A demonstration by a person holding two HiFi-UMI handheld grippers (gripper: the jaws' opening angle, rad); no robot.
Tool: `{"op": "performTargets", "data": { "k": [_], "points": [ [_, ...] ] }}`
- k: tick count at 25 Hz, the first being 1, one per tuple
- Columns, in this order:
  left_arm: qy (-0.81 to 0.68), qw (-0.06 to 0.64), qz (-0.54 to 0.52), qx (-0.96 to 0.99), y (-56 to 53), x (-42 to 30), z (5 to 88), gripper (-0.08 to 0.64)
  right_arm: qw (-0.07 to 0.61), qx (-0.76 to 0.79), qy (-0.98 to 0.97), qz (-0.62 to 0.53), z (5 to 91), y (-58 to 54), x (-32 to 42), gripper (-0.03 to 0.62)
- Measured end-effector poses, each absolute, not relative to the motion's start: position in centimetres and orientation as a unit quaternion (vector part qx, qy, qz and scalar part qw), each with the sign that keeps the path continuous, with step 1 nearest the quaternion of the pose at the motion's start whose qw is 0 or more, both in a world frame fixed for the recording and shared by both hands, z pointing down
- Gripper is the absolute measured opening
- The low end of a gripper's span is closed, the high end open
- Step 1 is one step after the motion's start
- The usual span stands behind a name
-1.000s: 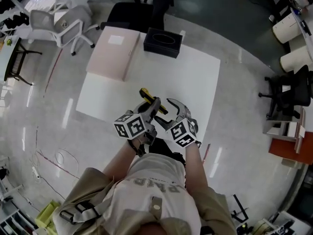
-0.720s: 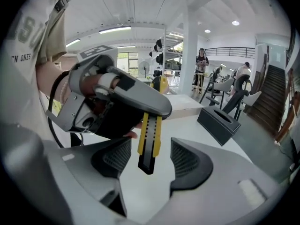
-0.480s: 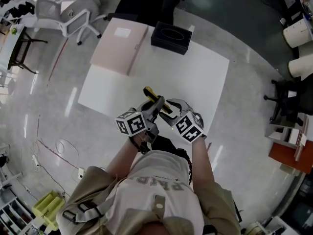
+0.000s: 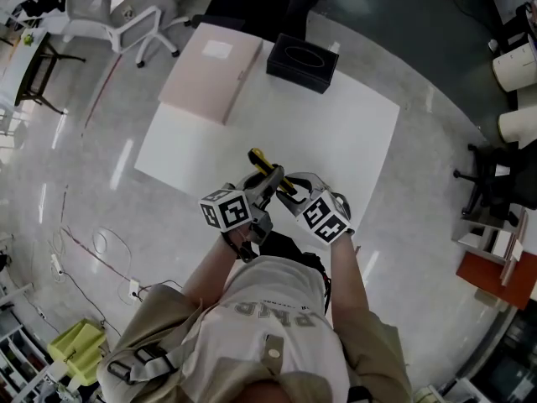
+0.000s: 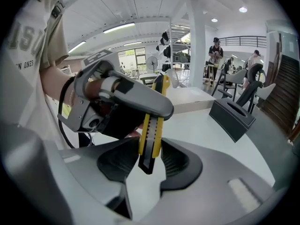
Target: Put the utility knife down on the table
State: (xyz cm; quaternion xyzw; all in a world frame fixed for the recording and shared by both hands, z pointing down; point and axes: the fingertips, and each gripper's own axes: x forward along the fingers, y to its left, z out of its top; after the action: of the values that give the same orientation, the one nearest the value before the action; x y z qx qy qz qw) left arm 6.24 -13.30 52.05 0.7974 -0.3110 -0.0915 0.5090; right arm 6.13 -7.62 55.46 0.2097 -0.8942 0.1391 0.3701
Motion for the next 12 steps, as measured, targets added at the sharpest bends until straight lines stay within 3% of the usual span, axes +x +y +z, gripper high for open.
{"op": "performTargets", "data": {
  "k": [12],
  "points": [
    [-0.297, 0.480, -0.025, 0.825, -12.6, 5.1, 53.2, 0.119, 0.378, 0.201, -0.895, 0.121, 55.7, -7.5, 5.6, 0.138]
  ]
}}
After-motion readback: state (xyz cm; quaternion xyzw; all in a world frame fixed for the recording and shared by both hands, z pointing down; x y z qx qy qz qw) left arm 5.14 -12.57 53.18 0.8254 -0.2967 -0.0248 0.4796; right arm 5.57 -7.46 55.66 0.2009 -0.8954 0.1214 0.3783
